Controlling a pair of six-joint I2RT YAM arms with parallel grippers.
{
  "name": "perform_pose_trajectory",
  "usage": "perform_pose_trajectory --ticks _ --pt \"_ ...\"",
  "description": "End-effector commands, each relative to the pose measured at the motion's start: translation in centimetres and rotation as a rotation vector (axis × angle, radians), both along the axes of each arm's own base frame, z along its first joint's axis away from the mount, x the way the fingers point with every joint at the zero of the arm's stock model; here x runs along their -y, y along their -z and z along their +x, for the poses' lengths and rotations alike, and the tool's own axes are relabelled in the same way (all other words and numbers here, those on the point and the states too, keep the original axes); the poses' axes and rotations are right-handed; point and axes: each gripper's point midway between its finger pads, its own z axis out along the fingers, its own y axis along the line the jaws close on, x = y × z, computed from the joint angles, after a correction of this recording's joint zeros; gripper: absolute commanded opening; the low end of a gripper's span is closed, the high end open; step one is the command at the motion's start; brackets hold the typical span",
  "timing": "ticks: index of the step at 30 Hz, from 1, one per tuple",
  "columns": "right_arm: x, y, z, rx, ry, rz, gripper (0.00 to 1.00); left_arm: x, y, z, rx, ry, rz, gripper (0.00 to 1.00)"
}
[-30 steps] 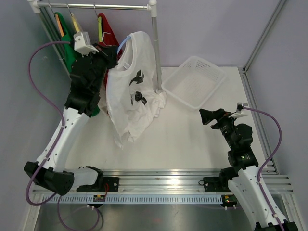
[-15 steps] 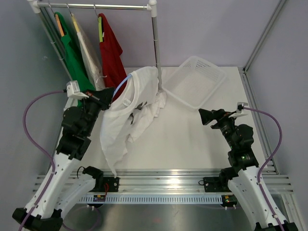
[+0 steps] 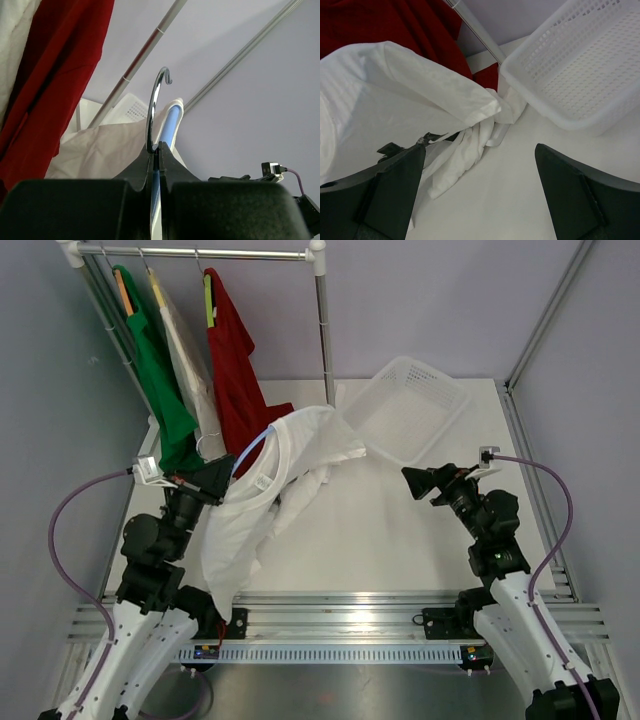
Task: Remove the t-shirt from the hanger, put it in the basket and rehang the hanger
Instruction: Remove the tshirt from the hanger
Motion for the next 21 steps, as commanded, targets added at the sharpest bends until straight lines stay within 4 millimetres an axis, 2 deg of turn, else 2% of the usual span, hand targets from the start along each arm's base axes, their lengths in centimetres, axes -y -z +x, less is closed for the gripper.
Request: perform_pose_trajectory --ticks 1,4,7,11,19,21 --pt "-1.1 -1.1 0.0 0.059 -0.059 0.02 0.99 -0.3 -2.4 -0.3 0.082 -0.009 -0.064 0.0" --pt "-1.0 -0.5 0.7 0.062 -0.051 0.009 1.0 -0.1 -0.8 0.5 0.055 -0.014 -0.035 0.0" --pt "-1.2 -0.4 1.1 0.071 -0.055 0.01 1.0 0.4 -0.5 0.6 0.07 0.004 -0.012 0.0" --pt "-1.4 -0.5 1.1 0.099 -0.067 0.026 1.0 2.4 -0.5 -0.3 0.18 0.113 0.046 0.0" --pt "-1.3 0.1 1.7 0.108 -0.054 0.027 0.99 2.3 1.1 0.0 0.165 0.101 0.07 0.0" --pt "-1.4 0.3 2.0 0.11 -0.055 0.03 0.99 2.3 0.9 -0.4 0.174 0.109 0.083 0.0"
